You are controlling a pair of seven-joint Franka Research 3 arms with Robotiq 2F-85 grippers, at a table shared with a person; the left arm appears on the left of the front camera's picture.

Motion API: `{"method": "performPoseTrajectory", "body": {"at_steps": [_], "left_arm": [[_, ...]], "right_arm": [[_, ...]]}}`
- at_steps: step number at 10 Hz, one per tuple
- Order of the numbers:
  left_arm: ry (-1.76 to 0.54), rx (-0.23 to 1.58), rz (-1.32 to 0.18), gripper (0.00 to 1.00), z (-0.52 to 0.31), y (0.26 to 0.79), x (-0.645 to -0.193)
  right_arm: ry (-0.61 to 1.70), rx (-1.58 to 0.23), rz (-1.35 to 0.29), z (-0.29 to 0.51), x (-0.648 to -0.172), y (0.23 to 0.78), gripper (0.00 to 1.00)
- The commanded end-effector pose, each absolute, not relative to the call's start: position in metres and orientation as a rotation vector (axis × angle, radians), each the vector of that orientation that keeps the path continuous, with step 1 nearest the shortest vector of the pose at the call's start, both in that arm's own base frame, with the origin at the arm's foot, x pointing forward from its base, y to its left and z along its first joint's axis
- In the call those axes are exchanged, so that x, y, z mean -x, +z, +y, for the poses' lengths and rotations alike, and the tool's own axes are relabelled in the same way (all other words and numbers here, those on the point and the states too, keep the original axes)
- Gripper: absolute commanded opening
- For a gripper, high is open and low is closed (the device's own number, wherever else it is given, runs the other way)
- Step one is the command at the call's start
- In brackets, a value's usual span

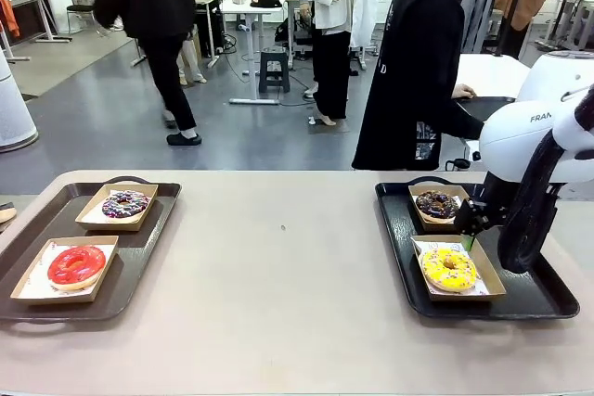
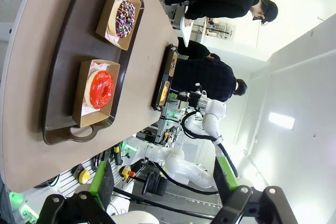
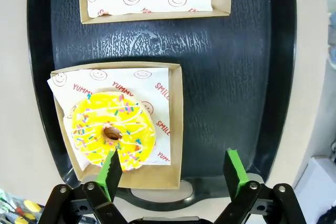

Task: Individually package the donuts and arrange them on the tray.
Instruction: Place the picked Paper togo box on the Handle tray.

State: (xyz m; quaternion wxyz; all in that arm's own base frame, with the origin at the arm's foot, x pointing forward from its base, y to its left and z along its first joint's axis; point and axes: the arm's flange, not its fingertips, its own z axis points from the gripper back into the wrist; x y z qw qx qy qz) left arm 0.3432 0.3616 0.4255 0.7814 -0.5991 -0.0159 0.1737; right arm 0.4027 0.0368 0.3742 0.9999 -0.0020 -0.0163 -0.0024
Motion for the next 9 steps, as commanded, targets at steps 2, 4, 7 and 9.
{"method": "performPoseTrajectory", "body": {"at_steps": [2, 4, 7, 9], "left_arm": [[0.371, 1.296, -0.034, 1.0, 0.362, 0.428, -0.342], [0.371, 1.296, -0.034, 1.0, 0.362, 0.428, -0.342], [0.371, 1.296, -0.034, 1.0, 0.362, 0.428, -0.342], [0.371, 1.296, -0.034, 1.0, 0.362, 0.428, -0.342]], "right_arm": [[0.092, -0.138, 0.013, 0.026, -0.406, 0.384, 1.0], [0.138, -0.532, 0.01, -0.011, -0.42, 0.424, 1.0], [0.076, -1.042, -0.063, -0.111, -0.435, 0.458, 1.0], [0.011, -1.269, -0.124, -0.174, -0.427, 0.451, 1.0]]}}
